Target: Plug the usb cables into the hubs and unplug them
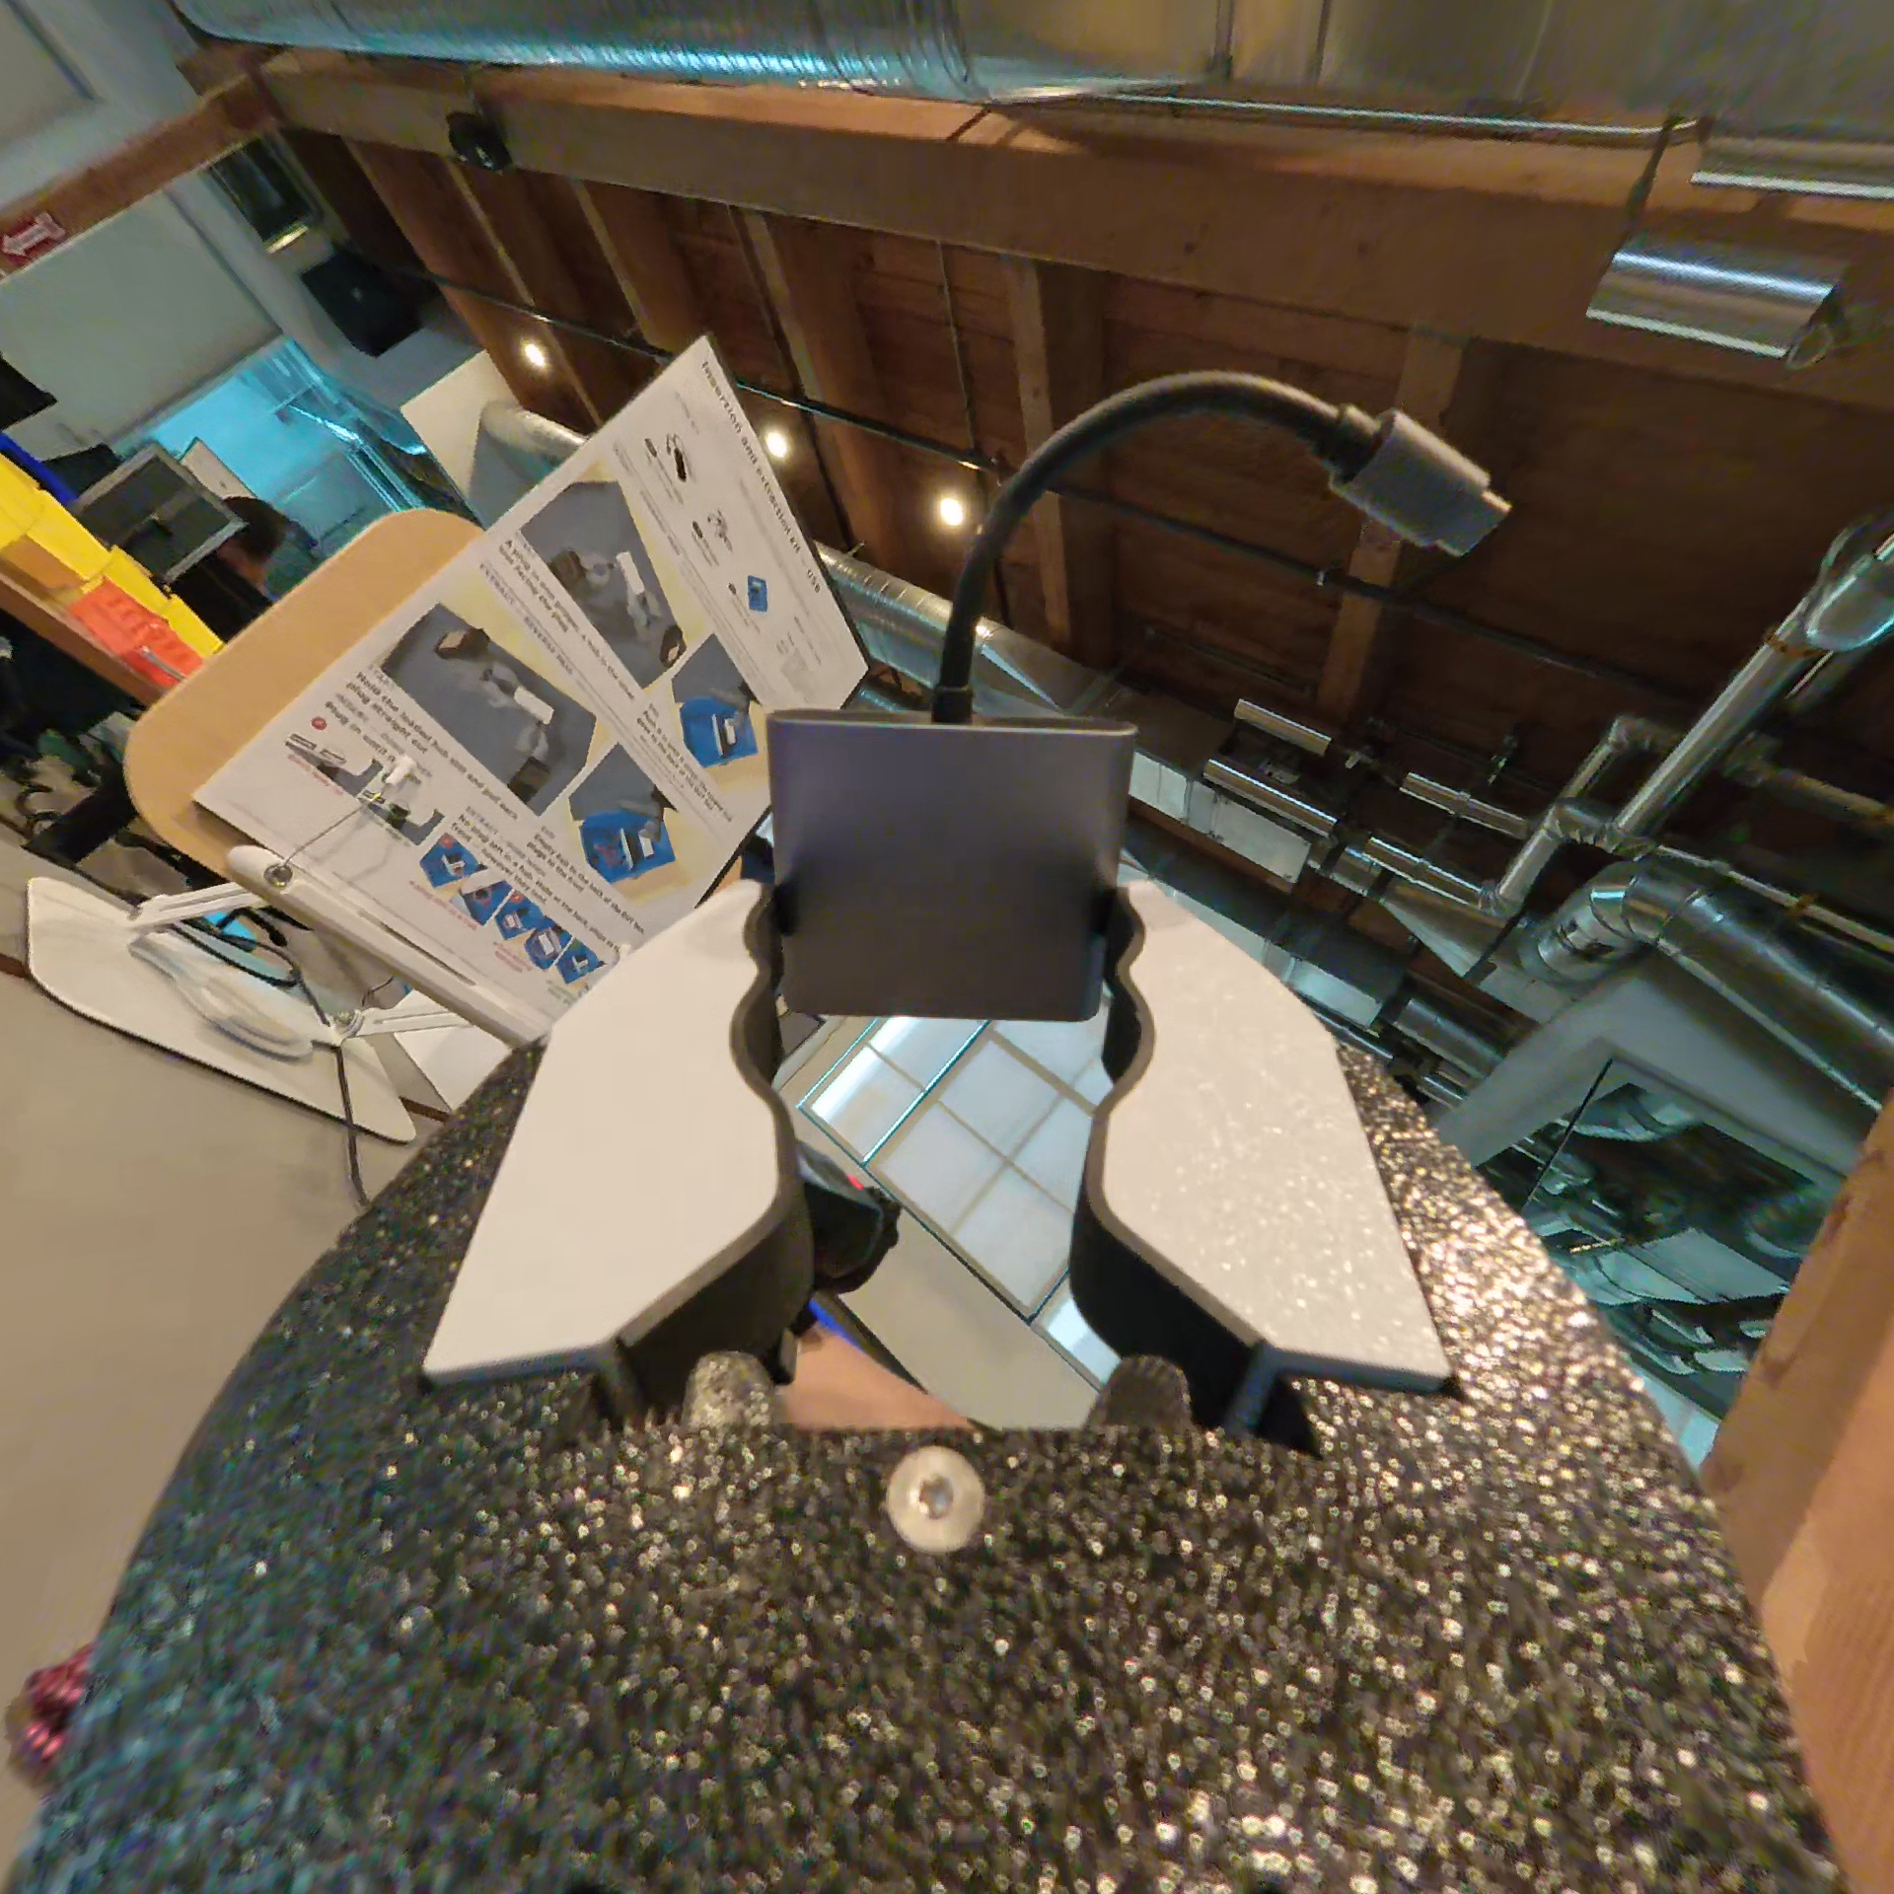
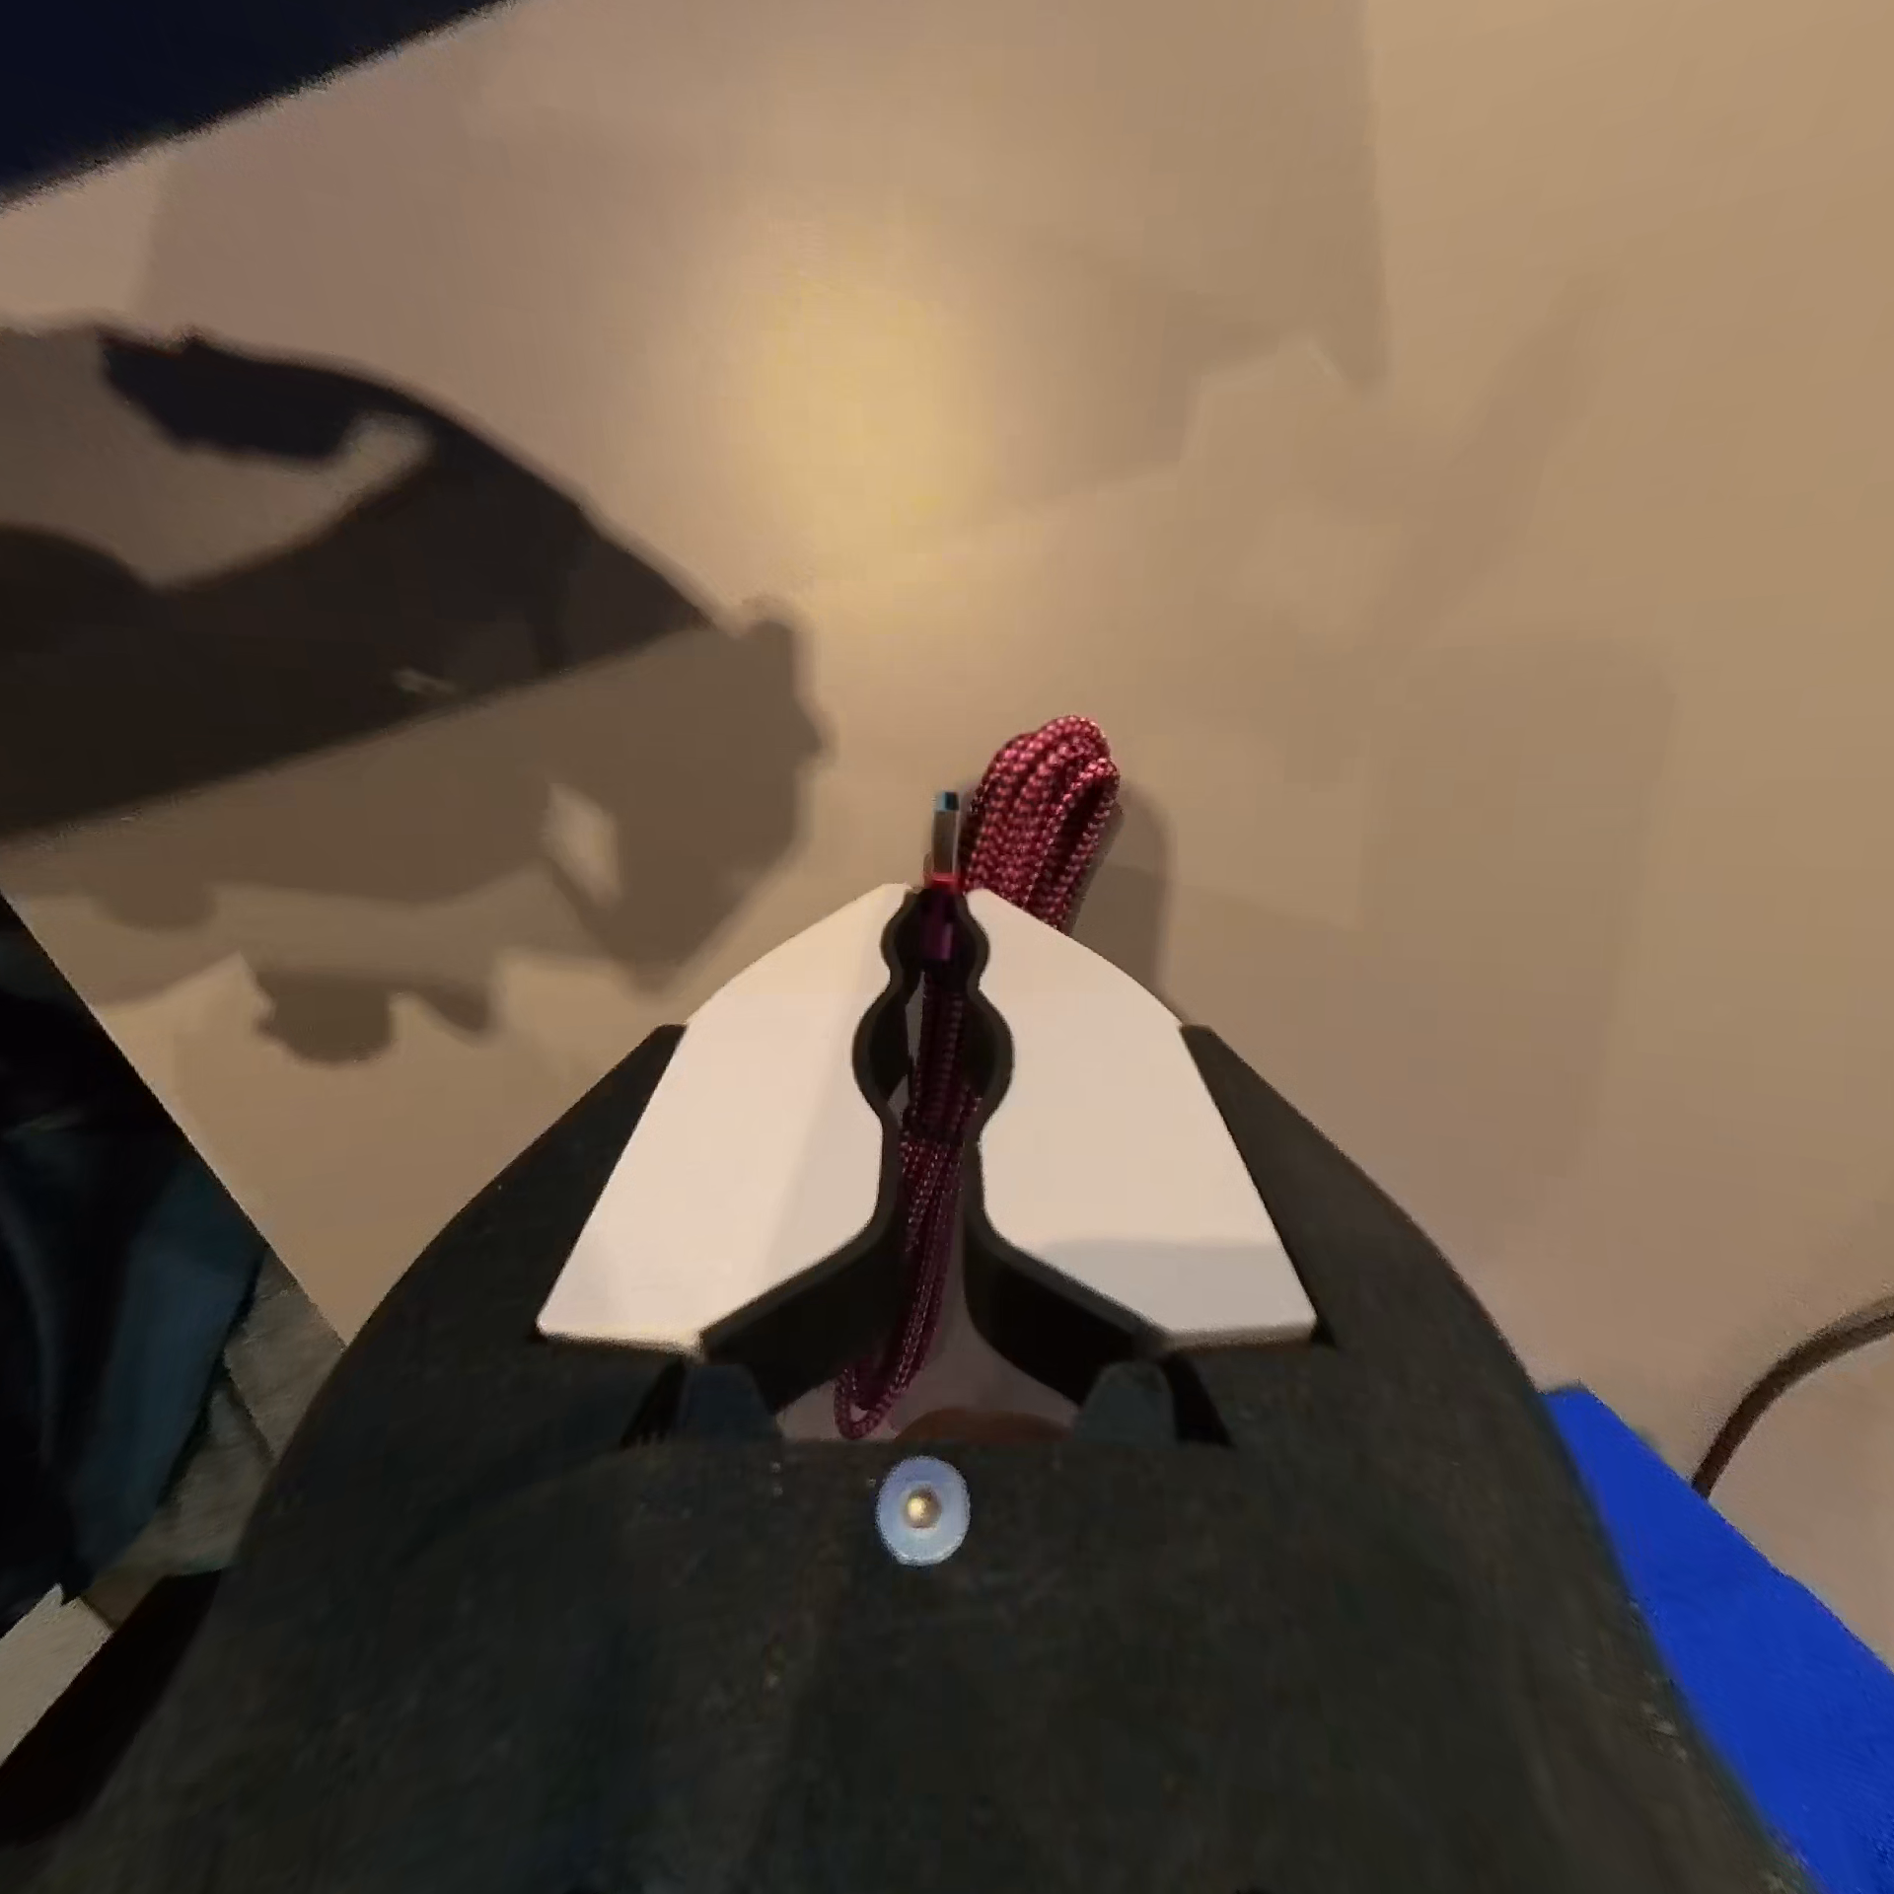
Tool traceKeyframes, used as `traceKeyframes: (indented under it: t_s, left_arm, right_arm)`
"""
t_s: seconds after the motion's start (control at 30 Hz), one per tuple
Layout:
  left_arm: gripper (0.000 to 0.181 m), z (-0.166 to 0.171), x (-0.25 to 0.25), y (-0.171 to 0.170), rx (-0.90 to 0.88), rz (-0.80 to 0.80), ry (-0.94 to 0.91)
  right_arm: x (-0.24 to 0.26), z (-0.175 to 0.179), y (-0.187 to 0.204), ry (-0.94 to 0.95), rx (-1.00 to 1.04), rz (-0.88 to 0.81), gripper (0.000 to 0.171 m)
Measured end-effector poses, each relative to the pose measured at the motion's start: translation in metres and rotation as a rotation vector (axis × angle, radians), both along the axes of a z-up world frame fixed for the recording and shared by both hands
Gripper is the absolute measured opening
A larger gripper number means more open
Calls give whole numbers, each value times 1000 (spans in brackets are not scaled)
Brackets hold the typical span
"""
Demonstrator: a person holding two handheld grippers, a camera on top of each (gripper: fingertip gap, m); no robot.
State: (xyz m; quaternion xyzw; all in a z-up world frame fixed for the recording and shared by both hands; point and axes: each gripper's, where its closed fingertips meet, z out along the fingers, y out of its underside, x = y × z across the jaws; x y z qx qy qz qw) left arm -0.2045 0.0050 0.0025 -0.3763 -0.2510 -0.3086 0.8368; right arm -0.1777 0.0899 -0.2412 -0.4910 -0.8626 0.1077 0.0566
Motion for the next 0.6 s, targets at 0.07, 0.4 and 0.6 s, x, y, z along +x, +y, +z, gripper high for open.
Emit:
traceKeyframes:
  t_s: [0.07,0.4,0.6]
  left_arm:
    - [60,0,0,-1,10,-9,-7]
    - [60,4,-2,-6,42,-30,-19]
    - [60,9,-3,-11,64,-33,-19]
  right_arm:
    - [0,-1,-1,-4,-13,0,5]
    - [13,5,-5,79,-1,217,11]
    - [16,9,-17,207,131,383,17]
